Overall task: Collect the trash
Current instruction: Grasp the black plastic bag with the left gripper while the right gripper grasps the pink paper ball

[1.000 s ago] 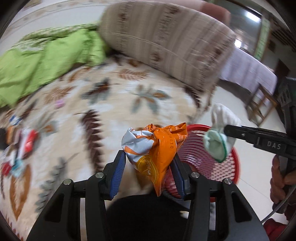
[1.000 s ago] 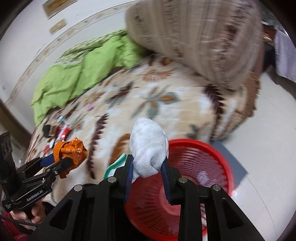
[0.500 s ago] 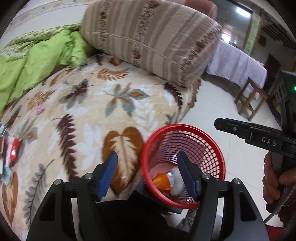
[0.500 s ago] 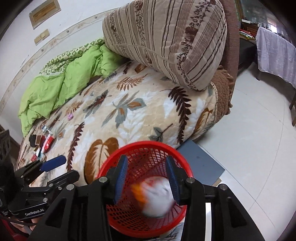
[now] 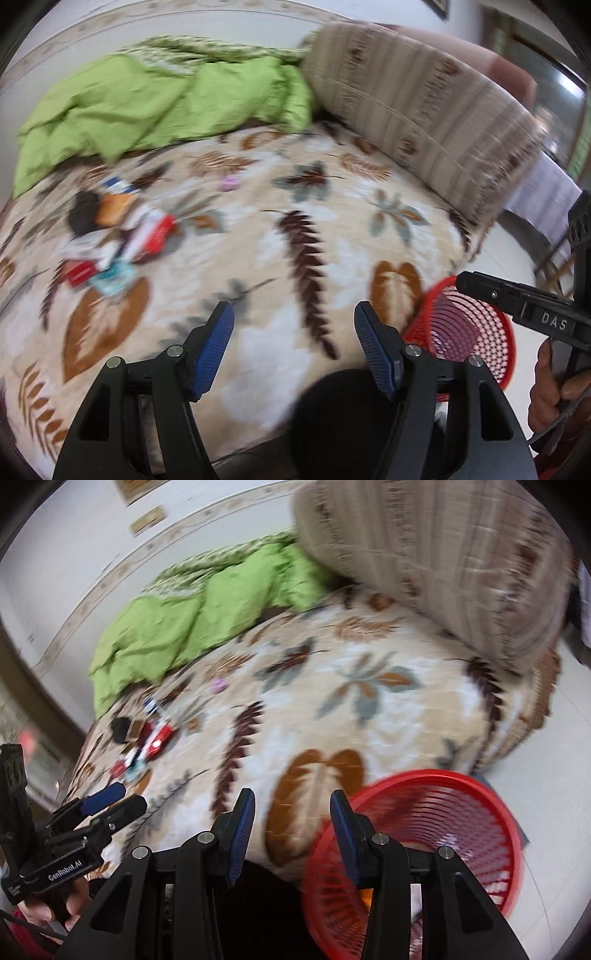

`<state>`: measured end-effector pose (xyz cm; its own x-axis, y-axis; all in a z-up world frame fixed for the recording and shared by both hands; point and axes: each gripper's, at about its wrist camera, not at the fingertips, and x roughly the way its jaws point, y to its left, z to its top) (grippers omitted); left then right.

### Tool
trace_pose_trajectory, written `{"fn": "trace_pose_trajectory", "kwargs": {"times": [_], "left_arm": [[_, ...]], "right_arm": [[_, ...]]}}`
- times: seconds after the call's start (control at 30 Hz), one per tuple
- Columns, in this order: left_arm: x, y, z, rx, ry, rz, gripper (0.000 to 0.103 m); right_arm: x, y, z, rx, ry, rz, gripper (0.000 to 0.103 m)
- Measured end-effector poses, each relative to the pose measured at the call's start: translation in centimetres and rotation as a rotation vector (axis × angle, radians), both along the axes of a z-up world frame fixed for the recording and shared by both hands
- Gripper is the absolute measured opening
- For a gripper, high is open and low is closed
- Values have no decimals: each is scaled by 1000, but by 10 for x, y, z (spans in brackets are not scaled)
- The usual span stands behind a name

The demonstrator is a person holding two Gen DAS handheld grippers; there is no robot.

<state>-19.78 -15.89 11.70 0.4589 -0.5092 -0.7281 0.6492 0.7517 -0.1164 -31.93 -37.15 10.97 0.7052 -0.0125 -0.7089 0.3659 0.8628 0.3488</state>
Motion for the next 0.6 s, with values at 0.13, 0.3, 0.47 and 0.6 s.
{"fn": "trace_pose_trajectory", "kwargs": {"times": [0.13, 0.3, 0.47, 0.6], "left_arm": [[12, 33, -4, -5, 15, 79, 67], [29, 64, -9, -10, 24, 172, 67], [46, 91, -6, -30, 25, 241, 67], [69, 113, 0, -45, 18, 314, 67]], "right_arm": [[24, 30, -2, -19, 7, 99, 45], [48, 53, 1, -44, 21, 190, 45], [66, 66, 7, -68, 16, 235, 49], [80, 70, 10, -52, 12, 248, 49]]}}
